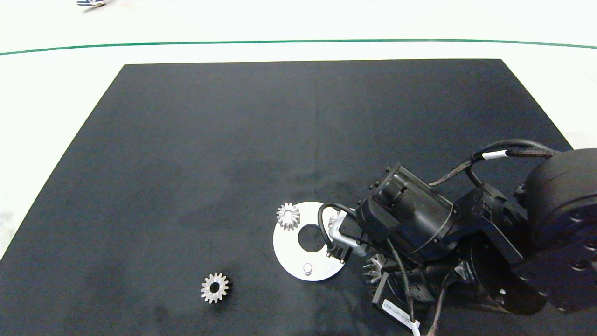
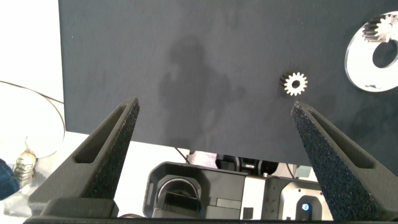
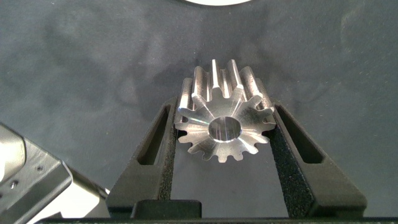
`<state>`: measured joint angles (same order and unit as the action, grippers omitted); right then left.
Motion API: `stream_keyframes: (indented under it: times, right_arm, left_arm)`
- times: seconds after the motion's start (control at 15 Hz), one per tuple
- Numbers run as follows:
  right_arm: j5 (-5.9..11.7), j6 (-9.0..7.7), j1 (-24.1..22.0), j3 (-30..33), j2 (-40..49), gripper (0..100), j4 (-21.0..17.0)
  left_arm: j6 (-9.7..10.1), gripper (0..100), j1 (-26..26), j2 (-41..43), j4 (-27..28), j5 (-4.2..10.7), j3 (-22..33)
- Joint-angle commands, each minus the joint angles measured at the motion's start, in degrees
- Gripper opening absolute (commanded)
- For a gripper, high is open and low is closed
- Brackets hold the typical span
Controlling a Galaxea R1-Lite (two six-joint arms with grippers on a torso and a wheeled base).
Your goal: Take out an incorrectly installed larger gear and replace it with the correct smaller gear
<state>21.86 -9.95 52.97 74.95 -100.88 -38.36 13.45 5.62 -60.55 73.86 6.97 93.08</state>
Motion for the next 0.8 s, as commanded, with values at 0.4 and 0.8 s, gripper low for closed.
stream_keyframes:
  times: [0.4,0.8]
  right_arm:
    - [-5.07,0.02,-3.4,-8.3,2.0,0,5.6]
    - [-5.16,-0.07,-4.7,-10.0,1.4,0,7.3]
  left_arm:
    - [0.09,100,0.1,-0.1,0.4,0.06,-0.2]
    - [0.09,100,0.0,-0.1,0.4,0.06,-0.2]
